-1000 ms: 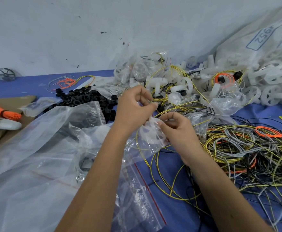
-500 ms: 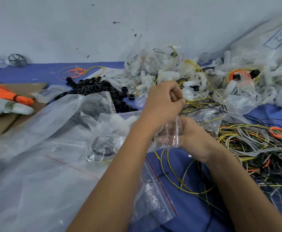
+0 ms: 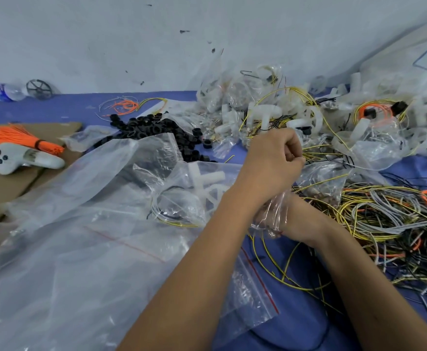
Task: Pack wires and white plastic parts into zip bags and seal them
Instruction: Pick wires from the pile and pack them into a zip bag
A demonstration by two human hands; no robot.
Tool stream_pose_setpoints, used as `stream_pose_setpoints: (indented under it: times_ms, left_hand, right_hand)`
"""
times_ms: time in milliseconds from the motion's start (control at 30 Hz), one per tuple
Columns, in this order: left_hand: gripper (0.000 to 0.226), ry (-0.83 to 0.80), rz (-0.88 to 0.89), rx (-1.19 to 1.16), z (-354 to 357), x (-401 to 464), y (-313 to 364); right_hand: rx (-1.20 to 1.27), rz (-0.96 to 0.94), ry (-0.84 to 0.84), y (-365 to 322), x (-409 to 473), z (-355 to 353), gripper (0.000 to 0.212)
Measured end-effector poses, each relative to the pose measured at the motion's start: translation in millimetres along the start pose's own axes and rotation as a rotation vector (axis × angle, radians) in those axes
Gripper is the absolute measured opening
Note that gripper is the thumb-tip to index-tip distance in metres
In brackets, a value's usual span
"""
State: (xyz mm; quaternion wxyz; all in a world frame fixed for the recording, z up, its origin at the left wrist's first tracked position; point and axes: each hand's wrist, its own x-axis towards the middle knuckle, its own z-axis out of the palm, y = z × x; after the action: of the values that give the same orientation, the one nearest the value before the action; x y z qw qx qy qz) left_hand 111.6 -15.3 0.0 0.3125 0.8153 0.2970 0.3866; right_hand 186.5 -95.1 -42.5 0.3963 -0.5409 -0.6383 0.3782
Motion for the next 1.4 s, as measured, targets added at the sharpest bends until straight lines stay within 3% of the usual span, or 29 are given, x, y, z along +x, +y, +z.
stream_pose_setpoints:
  times_ms: [167,200,267,367,533,600,667,767,833,933,1000,1033,1100,1267,1400]
  left_hand:
    - [0.018,-0.066,-0.101,-0.143,-10,1,-5]
    - [0.017,-0.065,-0.114,-0.18,-15,2,-7]
    - [0.019,-0.008,-0.094,-0.175,-25,5,-12]
    - [0.027,0.056,-0.08,-0.14,-42,8,-24]
    - [0.041,-0.03,-0.239,0.095,-95,7,-58]
    - [0.047,-0.108,-0.364,0.12,-109,0,-69]
    - [0.055,-0.199,-0.483,0.127,-113,-8,-76]
    - [0.059,-0.28,-0.576,0.123,-110,-13,-77]
    - [0.059,-0.299,-0.594,0.092,-110,-14,-75]
    - [0.066,-0.377,-0.597,0.05,-114,-16,-73]
    - [0.076,-0.43,-0.575,0.067,-117,-17,-73]
    - [0.069,-0.461,-0.552,0.071,-119,-16,-74]
    - [0.059,-0.531,-0.513,0.046,-123,-16,-76]
    - [0.087,-0.592,-0.598,-0.1,-127,-21,-79]
    - [0.064,-0.603,-0.57,-0.16,-123,-22,-72]
  right_hand:
    - [0.048,0.02,-0.018,1,3,3,0.029]
    - [0.031,0.065,0.006,5,4,2,0.022]
    - [-0.058,0.102,0.097,6,2,-2,0.03]
    - [-0.02,-0.046,-0.004,0,3,-1,0.024]
    - [0.065,-0.189,-0.037,-3,4,3,0.027]
    - [0.025,-0.206,0.027,-3,7,3,0.026]
    - [-0.022,-0.133,0.199,-1,10,2,0.032]
    - [0.235,0.134,0.449,-3,8,-4,0.046]
    - [0.35,0.183,0.454,0,7,-12,0.062]
    - [0.448,0.052,0.258,-1,8,-16,0.075]
    - [0.343,-0.003,0.228,3,8,-13,0.053]
    - [0.295,-0.026,0.239,5,9,-11,0.043]
    - [0.276,-0.056,0.258,8,10,-7,0.054]
    - [0.296,-0.159,0.332,12,17,-3,0.075]
    - [0.201,-0.205,0.468,13,19,-3,0.072]
